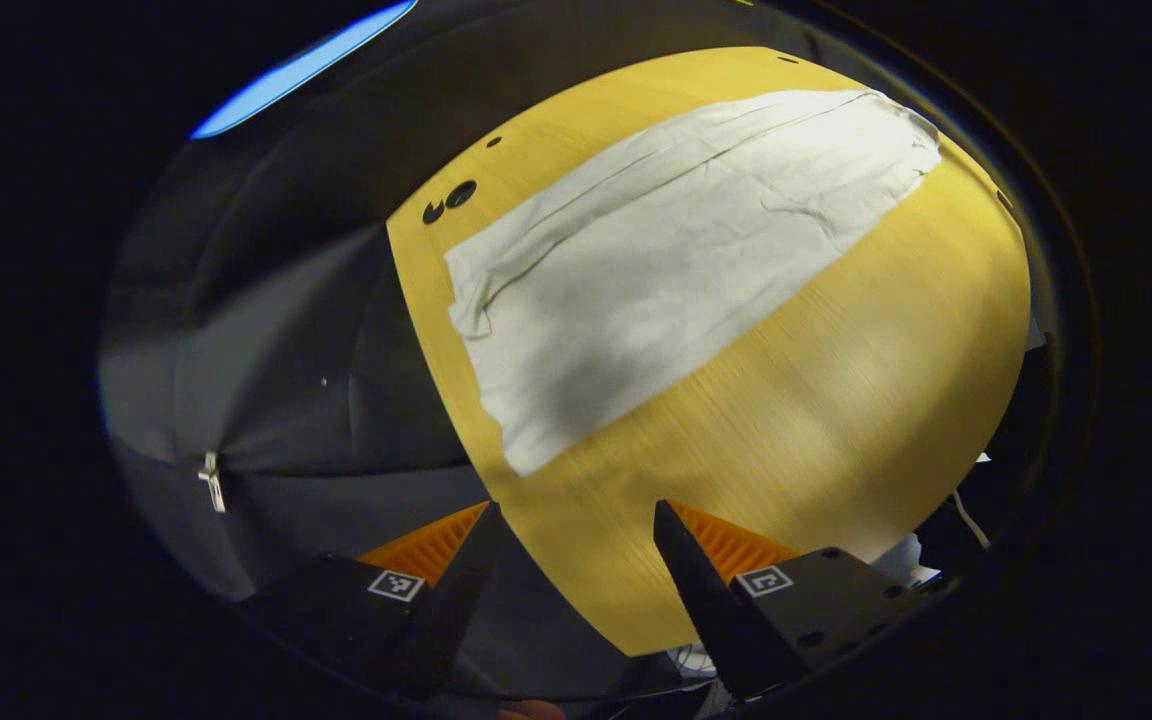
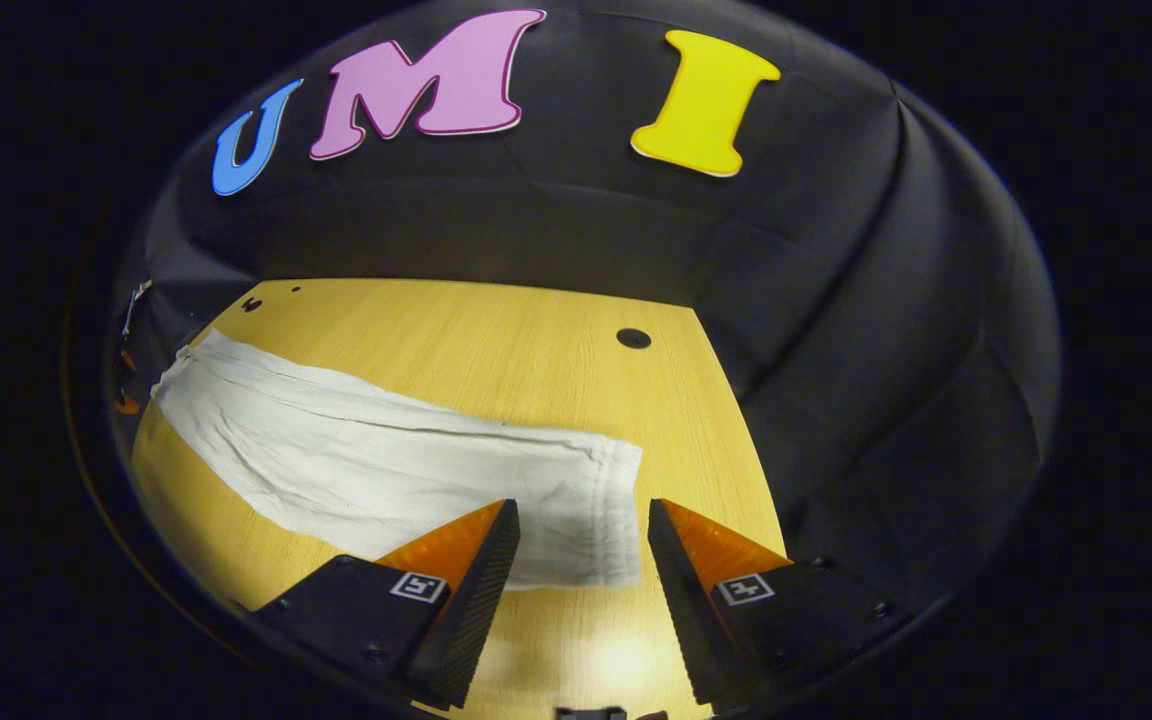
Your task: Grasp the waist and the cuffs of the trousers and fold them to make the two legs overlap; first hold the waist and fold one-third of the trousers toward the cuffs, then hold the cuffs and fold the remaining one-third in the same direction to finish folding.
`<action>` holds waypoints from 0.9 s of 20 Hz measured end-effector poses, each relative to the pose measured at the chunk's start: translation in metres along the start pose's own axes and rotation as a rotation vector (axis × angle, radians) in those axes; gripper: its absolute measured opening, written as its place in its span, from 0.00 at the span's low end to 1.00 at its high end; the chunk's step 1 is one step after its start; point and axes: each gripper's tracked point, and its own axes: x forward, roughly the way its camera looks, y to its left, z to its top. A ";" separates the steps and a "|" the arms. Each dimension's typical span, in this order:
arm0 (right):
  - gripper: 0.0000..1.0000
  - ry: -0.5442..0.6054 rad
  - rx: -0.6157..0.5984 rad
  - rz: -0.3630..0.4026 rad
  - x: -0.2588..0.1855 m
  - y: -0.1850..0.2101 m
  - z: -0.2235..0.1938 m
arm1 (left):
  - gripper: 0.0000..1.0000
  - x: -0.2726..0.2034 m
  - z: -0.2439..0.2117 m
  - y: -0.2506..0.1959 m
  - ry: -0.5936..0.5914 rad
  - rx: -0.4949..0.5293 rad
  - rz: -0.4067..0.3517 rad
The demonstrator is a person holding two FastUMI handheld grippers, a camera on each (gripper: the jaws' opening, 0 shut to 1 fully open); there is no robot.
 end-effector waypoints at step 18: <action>0.82 -0.132 1.241 -0.138 0.075 -0.001 -0.053 | 0.96 -0.027 0.109 -0.075 -0.510 -1.023 -0.341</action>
